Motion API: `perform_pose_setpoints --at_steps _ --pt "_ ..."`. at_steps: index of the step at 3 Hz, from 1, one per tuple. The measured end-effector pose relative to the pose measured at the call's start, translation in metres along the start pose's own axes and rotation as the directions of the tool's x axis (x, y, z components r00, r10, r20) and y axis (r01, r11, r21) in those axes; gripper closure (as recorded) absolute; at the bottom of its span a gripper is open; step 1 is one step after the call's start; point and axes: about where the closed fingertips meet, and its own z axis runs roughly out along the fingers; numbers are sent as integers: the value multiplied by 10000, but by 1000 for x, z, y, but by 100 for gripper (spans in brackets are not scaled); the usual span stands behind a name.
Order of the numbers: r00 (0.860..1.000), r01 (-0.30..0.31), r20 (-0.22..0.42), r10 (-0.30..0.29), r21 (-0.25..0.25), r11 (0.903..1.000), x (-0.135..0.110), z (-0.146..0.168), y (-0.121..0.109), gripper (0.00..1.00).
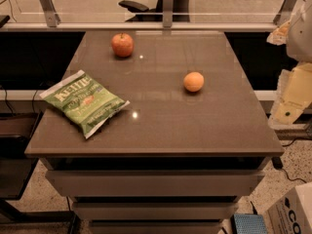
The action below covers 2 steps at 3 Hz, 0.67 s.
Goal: Move orange near apple
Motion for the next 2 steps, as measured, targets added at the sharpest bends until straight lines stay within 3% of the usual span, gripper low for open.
perform_pose_setpoints --at_steps 2 --pt "9993 -56 375 45 299 9995 -8 5 -7 0"
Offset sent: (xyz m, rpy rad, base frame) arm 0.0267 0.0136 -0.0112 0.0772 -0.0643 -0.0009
